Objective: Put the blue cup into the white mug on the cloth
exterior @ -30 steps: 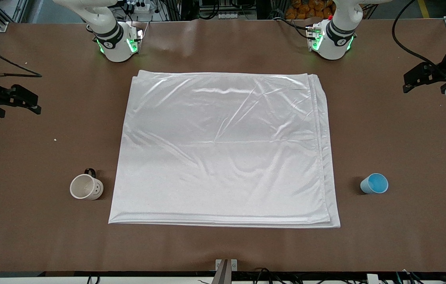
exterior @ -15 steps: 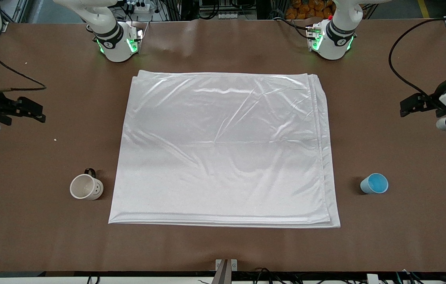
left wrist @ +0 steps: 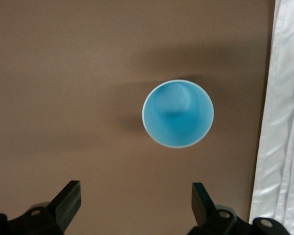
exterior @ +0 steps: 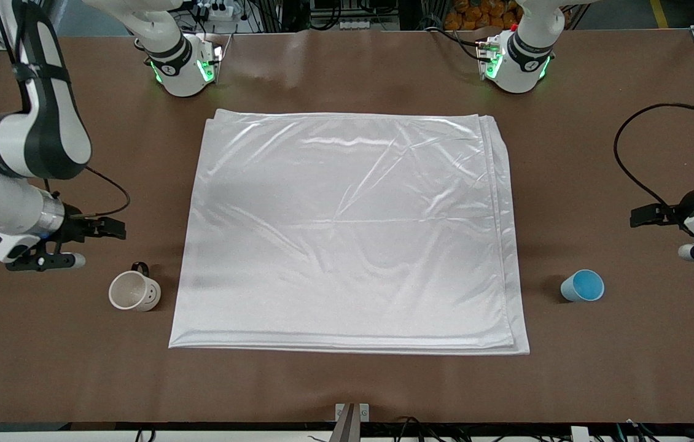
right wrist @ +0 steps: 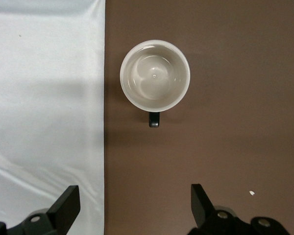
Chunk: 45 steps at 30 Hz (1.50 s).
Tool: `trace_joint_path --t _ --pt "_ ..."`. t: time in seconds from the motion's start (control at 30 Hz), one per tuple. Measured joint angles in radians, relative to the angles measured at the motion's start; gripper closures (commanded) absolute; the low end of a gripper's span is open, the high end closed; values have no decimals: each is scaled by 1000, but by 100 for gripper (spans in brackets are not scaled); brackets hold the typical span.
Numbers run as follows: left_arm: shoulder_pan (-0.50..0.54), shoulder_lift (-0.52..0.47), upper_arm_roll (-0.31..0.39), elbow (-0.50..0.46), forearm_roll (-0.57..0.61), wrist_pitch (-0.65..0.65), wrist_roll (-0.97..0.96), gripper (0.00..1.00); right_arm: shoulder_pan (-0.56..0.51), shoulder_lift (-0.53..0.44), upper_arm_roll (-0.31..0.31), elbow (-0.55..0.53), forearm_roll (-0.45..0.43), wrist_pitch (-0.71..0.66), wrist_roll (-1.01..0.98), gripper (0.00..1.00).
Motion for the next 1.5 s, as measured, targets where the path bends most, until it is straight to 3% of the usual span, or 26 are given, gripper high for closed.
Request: trace_joint_path --t 0.3,0.63,0.9,0.93,1.0,1.03,1.07,1.3,1.5 --pt "0 70 -1 7 0 107 0 0 -4 39 0 1 0 74 -36 42" --pt "1 122 -1 10 0 222 0 0 -4 75 0 6 -1 148 -45 100" --pt "3 165 -1 12 0 281 0 0 -3 65 0 60 -1 111 -72 100" --pt "3 168 -1 12 0 288 0 6 -3 60 0 74 -1 91 -74 100" --pt "3 174 -1 13 0 300 0 68 -2 44 1 101 -1 43 -76 100" --pt "3 177 -1 13 0 304 0 90 0 33 1 117 0 12 -76 100" --pt "3 179 -1 13 0 306 -2 100 4 20 2 133 0 -19 -76 100" --pt "-1 184 -2 15 0 314 -82 100 88 -77 10 218 8 -199 -12 100" --pt "-5 184 -4 15 0 314 -92 100 261 -115 22 249 11 -236 239 100"
